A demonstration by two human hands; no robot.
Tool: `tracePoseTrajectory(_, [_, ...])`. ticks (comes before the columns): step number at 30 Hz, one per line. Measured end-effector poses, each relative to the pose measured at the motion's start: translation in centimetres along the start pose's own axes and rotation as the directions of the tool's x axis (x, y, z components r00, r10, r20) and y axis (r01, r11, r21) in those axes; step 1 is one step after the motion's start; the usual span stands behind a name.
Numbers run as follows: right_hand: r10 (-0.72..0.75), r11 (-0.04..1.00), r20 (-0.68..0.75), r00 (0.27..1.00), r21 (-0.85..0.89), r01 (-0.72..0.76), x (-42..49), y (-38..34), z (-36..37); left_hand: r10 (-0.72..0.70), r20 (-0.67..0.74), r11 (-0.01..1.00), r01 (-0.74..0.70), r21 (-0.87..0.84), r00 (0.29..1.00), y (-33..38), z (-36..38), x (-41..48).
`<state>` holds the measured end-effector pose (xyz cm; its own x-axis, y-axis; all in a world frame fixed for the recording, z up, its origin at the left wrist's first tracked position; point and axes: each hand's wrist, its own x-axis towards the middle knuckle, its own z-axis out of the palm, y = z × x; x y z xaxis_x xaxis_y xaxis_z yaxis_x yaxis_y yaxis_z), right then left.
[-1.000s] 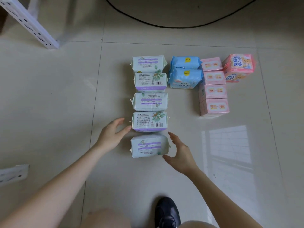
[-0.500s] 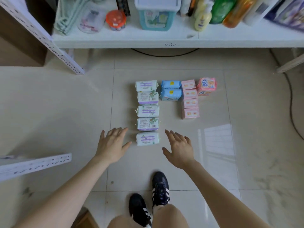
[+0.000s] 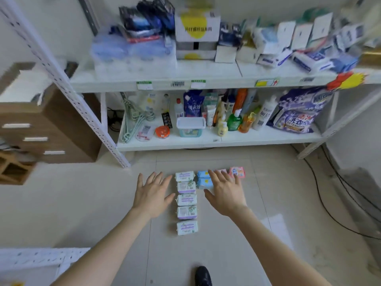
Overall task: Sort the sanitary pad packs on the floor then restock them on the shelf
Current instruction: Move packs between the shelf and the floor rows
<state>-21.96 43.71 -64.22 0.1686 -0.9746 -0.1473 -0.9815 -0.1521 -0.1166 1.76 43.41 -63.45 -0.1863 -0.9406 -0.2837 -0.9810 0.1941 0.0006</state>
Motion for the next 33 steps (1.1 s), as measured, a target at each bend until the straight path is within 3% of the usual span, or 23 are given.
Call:
tracePoseTrajectory(8, [-0.040,0.999,-0.263,0.964,-0.044,0.029,1.3,-0.2,-17.1,0.047,-0.286,0.998,-0.031,0.061,0.957,1.3,-16.0,-0.4])
tracePoseTrajectory(17, [-0.118,0.991,-0.474,0.873,-0.109,0.074,3.9,1.3,-32.8,0.033,-0.551,0.998,0.007,0.069,0.834,2.9,-32.0,0.6])
tracePoseTrajectory(25, [-0.195,0.980,-0.637,0.746,-0.160,0.119,9.4,-0.1,-43.3,0.055,-0.719,0.992,0.045,0.119,0.693,1.2,-44.0,3.2])
tracePoseTrajectory(33, [-0.170,0.984,-0.791,0.588,-0.107,0.141,15.9,-0.8,-52.8,0.111,-0.812,0.979,0.077,0.189,0.574,-2.0,-55.8,8.2])
